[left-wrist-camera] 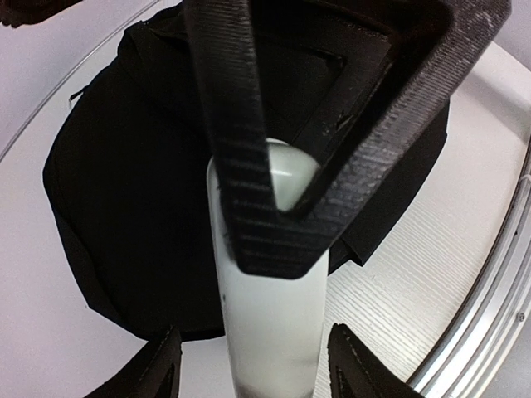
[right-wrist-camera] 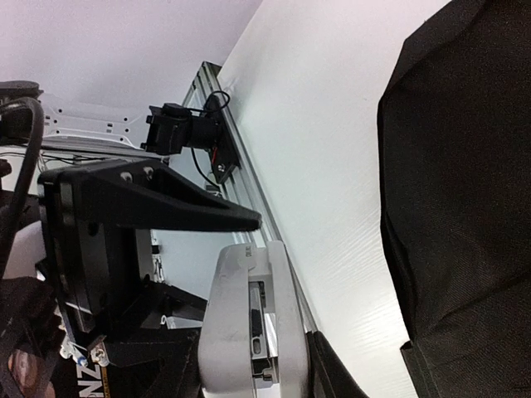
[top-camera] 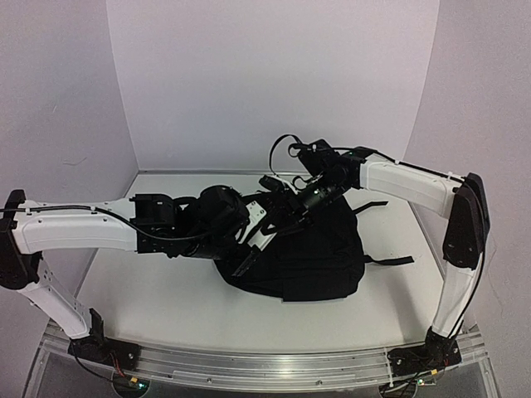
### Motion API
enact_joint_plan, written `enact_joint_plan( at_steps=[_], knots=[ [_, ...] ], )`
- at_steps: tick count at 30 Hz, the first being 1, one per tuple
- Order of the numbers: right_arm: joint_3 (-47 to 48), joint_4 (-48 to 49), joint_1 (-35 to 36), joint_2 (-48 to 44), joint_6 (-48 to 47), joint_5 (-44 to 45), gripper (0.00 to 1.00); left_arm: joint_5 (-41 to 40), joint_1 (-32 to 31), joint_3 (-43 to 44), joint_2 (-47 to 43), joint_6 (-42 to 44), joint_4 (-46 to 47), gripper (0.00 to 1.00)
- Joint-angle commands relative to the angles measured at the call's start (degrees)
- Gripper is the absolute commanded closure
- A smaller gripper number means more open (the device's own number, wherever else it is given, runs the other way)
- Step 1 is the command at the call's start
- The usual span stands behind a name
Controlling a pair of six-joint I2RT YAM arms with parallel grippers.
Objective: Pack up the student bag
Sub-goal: Pick up the stationery from the center of the board.
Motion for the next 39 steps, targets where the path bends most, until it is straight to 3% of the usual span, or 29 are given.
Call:
enact_joint_plan(
  at_steps=[1, 12, 19, 21, 23, 26, 28, 30, 32, 39],
  knots=[
    [-0.65, 4.15, 0.21, -1.06, 2.70, -5.35, 0.87, -1.20, -0.14, 2.22, 0.62, 3.06, 2.53, 0.43],
    [-3.22, 8.10, 0.37, -1.98, 5.73, -8.13, 0.87, 0.62, 0.83, 1.29, 1.21, 4.32, 6.77, 0.57],
    [-3.80, 9.41, 0.38, -2.33, 6.75, -9.13, 0.87, 3.12, 2.92, 0.98, 1.99, 3.69, 7.07, 0.58],
    [-4.03, 9.56, 0.39, -2.44, 6.76, -8.92, 0.87, 3.77, 3.27, 0.70, 1.68, 3.53, 7.34, 0.66],
    [-4.06, 9.69, 0.38, -2.51, 6.80, -8.48, 0.81, 4.57, 3.65, 0.35, 1.21, 3.09, 7.64, 0.72],
    [-2.97, 9.64, 0.20, -2.44, 6.83, -6.66, 0.63, 6.26, 4.31, -0.42, 0.09, 2.14, 8.25, 0.83],
    [-1.38, 9.54, -0.42, -2.47, 6.68, -4.05, 0.44, 7.90, 5.33, -1.48, -1.11, 0.67, 9.33, 0.89],
    [0.53, 9.54, -2.41, -2.52, 6.86, -0.96, 0.34, 10.50, 7.10, -2.98, -2.25, -1.43, 10.85, 0.94],
    [2.58, 9.48, -5.67, -2.74, 7.39, 3.38, 0.33, 13.90, 9.27, -4.64, -4.15, -3.50, 12.74, 0.96],
    [1.41, 8.10, -7.73, -7.92, 2.78, 33.74, 0.36, 20.59, 14.49, -7.65, -6.10, -9.29, 18.56, 1.00]
  ],
)
